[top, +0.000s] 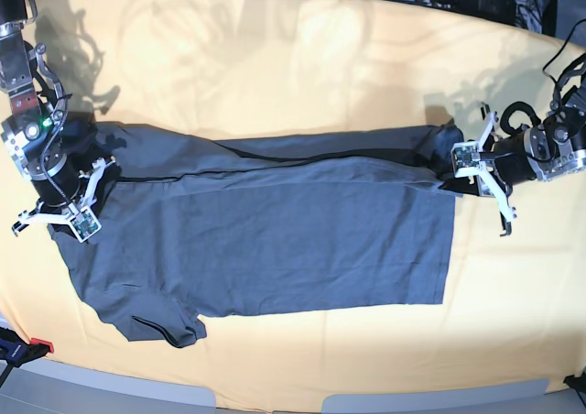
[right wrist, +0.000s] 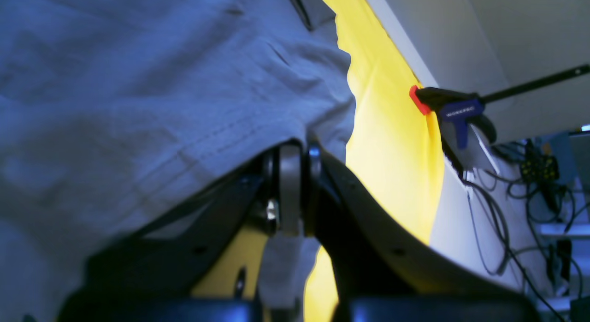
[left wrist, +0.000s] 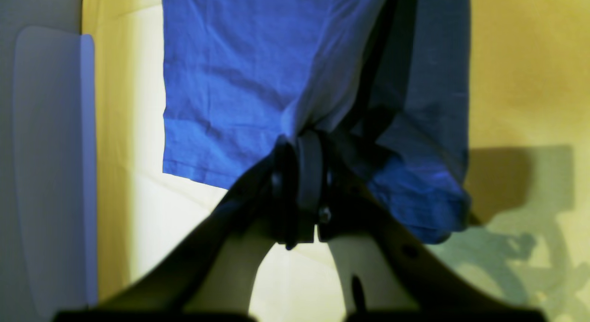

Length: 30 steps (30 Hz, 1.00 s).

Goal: Fold the T-shirt properly
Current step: 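Open both grippers to release the folded edge, then regrasp the folded edge with both grippers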

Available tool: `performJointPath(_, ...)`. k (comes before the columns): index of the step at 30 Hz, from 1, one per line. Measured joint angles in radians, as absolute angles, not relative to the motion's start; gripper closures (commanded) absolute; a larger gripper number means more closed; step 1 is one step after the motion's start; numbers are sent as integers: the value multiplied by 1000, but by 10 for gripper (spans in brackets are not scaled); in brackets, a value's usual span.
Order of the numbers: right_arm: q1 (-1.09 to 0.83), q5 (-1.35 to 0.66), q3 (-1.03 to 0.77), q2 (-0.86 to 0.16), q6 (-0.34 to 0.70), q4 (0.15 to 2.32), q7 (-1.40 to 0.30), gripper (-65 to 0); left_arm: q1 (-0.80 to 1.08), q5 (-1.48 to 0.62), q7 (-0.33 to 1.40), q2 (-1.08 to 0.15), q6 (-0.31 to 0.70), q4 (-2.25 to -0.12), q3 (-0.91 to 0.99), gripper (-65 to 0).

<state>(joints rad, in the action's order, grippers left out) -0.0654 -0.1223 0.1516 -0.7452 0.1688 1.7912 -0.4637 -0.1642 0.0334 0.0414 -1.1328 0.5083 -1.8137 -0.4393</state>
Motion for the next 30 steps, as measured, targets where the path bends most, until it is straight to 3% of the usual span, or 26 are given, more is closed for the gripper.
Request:
performJointPath(2, -57, -126, 152, -745, 189, 1755, -462, 0, -164, 34, 45, -1129, 458, -1814, -439, 0)
performJointPath(3, -54, -134, 152, -744, 192, 1738, -462, -50, -164, 34, 44, -1127, 424, -1814, -439, -60)
performJointPath(6, -38, -138, 152, -745, 181, 1721, -467, -361, -175, 29, 50, -1124, 369, -1814, -439, -379)
performJointPath(7, -33, -139, 152, -744, 152, 1721, -467, -427, -182, 8, 75, -1124, 352, -1814, -439, -447)
performJointPath(8, -24, -139, 152, -745, 134, 1722, -469, -451, -196, -41, 92, -1122, 332, -1813, -439, -476)
performJointPath(10, -3, -138, 152, -744, 88, 1722, -506, -450, -224, -115, 146, -1122, 326, -1813, -439, -477)
performJointPath(13, 19, -134, 148, -748, 106, 1750, -590, -440, -251, -189, 235, -1122, 369, -1814, -439, -477)
performJointPath(17, 7, -307, 149, -764, 368, 1851, -694, -387, -260, -339, 311, -1133, 708, -1841, -439, -477)
performJointPath(20, -39, -368, 151, -786, 420, 1921, -745, -387, -244, -466, 349, -1146, 706, -1880, -440, -477)
performJointPath(30, -197, -365, 149, -802, 407, 1930, -740, -387, -93, -355, 377, -1166, 699, -1889, -439, -477)
